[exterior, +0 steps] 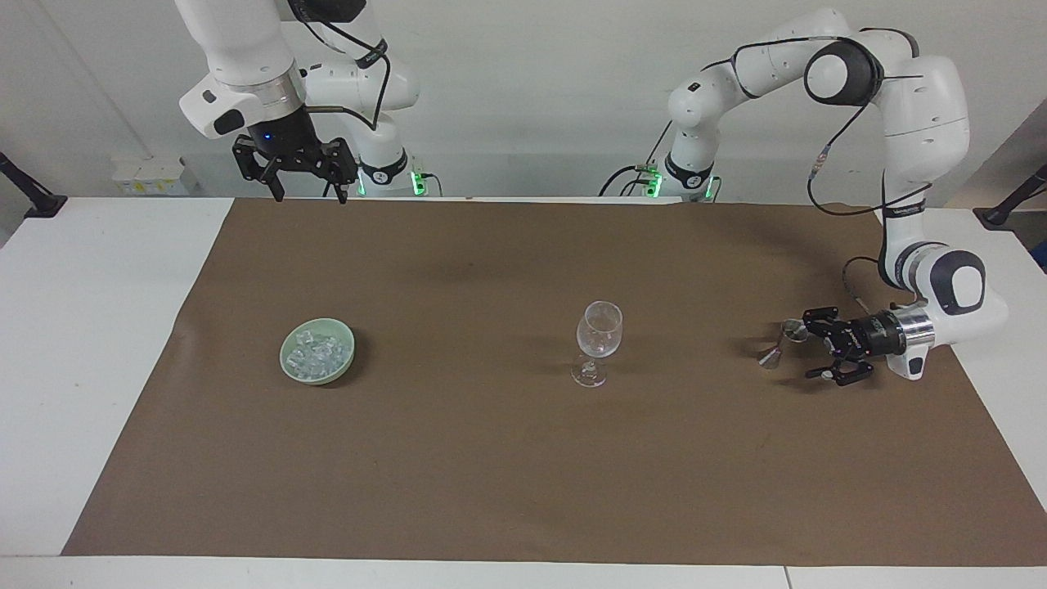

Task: Pour wine and add ice with both arms
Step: 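Move the open left gripper around the small metal cup, then close the left gripper on the small metal cup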

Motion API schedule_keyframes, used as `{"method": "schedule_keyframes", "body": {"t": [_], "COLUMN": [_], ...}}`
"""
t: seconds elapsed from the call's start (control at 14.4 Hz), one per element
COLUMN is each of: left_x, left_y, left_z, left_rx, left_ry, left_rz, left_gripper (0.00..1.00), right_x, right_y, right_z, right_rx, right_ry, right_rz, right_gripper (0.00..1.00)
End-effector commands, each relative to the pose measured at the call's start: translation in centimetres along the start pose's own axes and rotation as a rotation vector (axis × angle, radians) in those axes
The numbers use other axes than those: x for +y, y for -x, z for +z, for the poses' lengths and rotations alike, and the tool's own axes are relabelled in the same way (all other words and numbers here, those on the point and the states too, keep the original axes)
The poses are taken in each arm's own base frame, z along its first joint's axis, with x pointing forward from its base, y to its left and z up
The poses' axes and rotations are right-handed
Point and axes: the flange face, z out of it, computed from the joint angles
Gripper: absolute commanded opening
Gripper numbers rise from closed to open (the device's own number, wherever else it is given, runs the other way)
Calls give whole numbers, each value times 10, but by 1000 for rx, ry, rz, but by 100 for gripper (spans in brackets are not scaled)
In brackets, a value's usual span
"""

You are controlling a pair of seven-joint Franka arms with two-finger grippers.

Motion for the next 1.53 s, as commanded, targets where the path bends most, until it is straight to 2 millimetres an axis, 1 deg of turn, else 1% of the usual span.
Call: {"method": "schedule_keyframes", "body": {"t": [0.0, 0.49, 0.56, 0.83, 1.18, 1.46], "left_x": [2, 3, 3, 3, 1, -1], "left_y": [-9, -2, -1, -1, 0, -2], "left_z": [7, 13, 14, 15, 20, 19], "left_rx": [-20, -28, -32, -37, -53, -52], "left_ry": [7, -9, -14, -18, -41, -42], "left_rz": [-3, 0, 1, 1, 2, 0], "left_gripper": [98, 90, 88, 82, 78, 74], "right_x": [1, 2, 1, 1, 1, 1], "right_y": [7, 7, 7, 7, 7, 7], "right_z": [0, 0, 0, 0, 0, 0], "right_rx": [6, 6, 6, 6, 6, 6], "right_ry": [-17, -17, -17, -17, -17, -17], "right_rz": [-22, -19, -22, -22, -22, -22], "right_gripper": [100, 100, 100, 100, 100, 100]}}
